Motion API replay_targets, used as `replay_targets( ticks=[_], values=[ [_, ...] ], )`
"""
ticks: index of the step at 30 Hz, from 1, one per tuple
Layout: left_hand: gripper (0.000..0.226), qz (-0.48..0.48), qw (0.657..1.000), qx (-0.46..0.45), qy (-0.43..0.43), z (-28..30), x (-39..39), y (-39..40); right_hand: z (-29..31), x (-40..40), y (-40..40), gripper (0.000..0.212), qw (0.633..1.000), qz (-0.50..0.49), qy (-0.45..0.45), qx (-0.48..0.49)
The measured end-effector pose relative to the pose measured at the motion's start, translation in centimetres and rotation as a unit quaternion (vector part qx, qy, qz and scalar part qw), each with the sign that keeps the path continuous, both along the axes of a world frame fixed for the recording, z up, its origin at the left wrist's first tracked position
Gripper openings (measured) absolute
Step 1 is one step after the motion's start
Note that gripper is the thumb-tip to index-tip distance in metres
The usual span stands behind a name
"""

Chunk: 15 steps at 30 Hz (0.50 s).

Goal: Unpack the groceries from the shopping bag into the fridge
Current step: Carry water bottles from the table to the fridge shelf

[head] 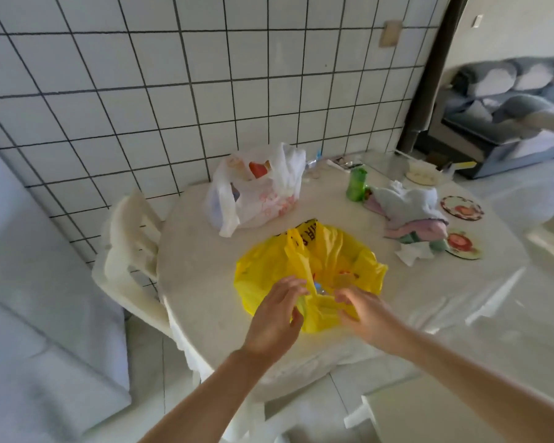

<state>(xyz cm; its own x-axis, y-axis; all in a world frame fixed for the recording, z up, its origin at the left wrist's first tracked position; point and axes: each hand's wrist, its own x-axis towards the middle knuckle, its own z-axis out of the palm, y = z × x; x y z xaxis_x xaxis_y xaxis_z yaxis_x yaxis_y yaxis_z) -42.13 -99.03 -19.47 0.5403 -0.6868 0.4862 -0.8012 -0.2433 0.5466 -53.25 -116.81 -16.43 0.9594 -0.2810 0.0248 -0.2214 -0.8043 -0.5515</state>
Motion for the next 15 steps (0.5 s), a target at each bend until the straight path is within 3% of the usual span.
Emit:
replay_targets(
  ticks=[6, 10, 15],
  values=[
    [0.053, -0.085, 0.980, 0.171, -0.055, -3.2, 4.7, -5.7, -4.1, 3.9, -4.1, 0.051, 0.978, 0.046, 0.145, -0.141],
    [0.064, -0.152, 0.927, 0.320, -0.127, -4.2, 6.8, -7.5, -6.3, 5.6, -5.6, 0.051, 0.960, 0.074, 0.204, -0.176],
    [0.031, -0.161, 0.918, 0.307, -0.192, -5.4, 9.1, -7.2, -7.2, 6.1, -6.2, 0.047, 0.950, 0.086, 0.237, -0.185]
  ],
)
